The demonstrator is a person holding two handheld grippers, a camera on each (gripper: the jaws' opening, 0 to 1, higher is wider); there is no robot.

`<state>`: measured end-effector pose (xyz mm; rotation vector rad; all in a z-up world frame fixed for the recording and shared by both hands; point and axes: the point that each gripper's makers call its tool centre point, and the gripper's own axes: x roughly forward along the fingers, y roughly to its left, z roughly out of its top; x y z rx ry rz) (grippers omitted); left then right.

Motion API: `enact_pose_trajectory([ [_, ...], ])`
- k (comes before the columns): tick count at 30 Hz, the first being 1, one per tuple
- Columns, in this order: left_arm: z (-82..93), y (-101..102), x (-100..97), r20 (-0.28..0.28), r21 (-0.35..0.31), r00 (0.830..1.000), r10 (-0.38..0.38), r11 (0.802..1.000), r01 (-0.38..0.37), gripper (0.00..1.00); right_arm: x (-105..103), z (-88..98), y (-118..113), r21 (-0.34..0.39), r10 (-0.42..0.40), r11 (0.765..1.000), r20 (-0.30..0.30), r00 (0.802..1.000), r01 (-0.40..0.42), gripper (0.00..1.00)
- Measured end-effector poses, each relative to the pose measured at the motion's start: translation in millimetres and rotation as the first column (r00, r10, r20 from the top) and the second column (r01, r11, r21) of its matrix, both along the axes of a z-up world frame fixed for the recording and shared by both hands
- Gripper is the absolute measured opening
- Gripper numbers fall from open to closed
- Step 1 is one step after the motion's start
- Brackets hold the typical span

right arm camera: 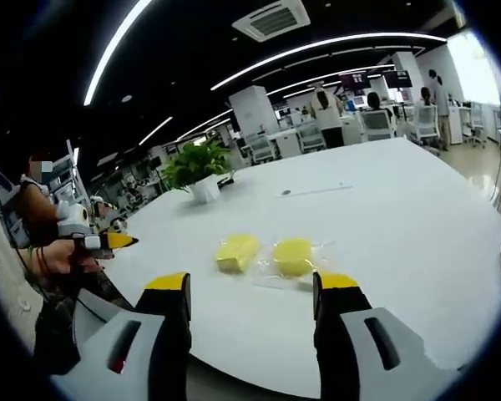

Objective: Compare the silicone blocks by pressing each to a similar depth, holding the contact briefly, and releasing to observe deformation and rebound differences across the visible hardness samples.

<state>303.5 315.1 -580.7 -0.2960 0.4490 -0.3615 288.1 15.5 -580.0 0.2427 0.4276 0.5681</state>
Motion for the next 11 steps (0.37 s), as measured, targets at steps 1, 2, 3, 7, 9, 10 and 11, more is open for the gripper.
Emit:
enact_pose_trajectory([
  [1,0.1,-0.3,-0.3,0.0,-0.001,1.0,0.001,1.0,-0.001,0.56,0.0,-0.1,0.1,0.0,0.0,1.0,0.0,1.0,0.0,0.55],
  [2,0.2,-0.2,-0.4,0.001,-0.002,1.0,0.003,1.0,-0.003,0.56,-0.2,-0.3,0.1,-0.001,0.001,1.0,-0.001,1.0,-0.001,0.55],
  [3,0.3,-0.1,-0.7,-0.001,-0.005,1.0,0.006,1.0,-0.006,0.56,-0.3,-0.5,0.1,-0.001,0.002,1.0,-0.001,1.0,-0.002,0.55],
  [7,0.9,0.0,-1.4,0.001,-0.007,1.0,0.01,1.0,-0.01,0.56,-1.1,-0.8,-0.6,0.0,-0.001,1.0,0.0,1.0,0.001,0.54],
  [9,1.6,0.0,-1.5,0.003,-0.013,1.0,0.015,1.0,-0.015,0.56,-1.9,-0.9,-1.1,0.0,-0.002,1.0,0.0,1.0,0.002,0.54],
  [10,1.6,0.4,-1.7,0.002,-0.013,1.0,0.016,1.0,-0.016,0.56,-2.1,-0.7,-1.3,0.002,-0.002,1.0,0.001,1.0,0.002,0.54],
  [11,1.9,0.7,-1.7,0.003,-0.013,1.0,0.019,1.0,-0.019,0.56,-2.4,-0.3,-1.4,0.004,-0.003,1.0,0.002,1.0,0.003,0.54],
])
